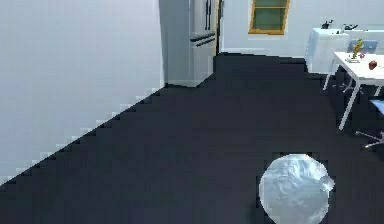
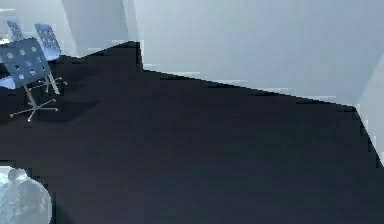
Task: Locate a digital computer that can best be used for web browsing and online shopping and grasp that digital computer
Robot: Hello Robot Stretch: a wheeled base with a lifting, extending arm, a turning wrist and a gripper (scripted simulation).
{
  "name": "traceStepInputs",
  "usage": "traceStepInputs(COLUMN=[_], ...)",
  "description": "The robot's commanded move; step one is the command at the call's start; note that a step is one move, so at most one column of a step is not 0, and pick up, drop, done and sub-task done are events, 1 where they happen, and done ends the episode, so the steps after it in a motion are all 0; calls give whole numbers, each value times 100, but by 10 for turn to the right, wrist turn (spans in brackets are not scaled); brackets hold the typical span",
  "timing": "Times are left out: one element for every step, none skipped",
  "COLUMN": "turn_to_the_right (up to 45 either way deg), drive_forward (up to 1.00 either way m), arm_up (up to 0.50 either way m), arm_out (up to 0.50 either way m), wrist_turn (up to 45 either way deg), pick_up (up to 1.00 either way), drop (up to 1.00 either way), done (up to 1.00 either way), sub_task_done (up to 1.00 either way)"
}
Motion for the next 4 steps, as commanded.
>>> traceStepInputs(turn_to_the_right=[0, -60, 0, 210], drive_forward=[100, 0, 20, 0], arm_up=[0, 0, 0, 0], arm_out=[0, 0, 0, 0], wrist_turn=[0, 0, 0, 0], pick_up=[0, 0, 0, 0], drop=[0, 0, 0, 0], done=[0, 0, 0, 0], sub_task_done=[0, 0, 0, 0])
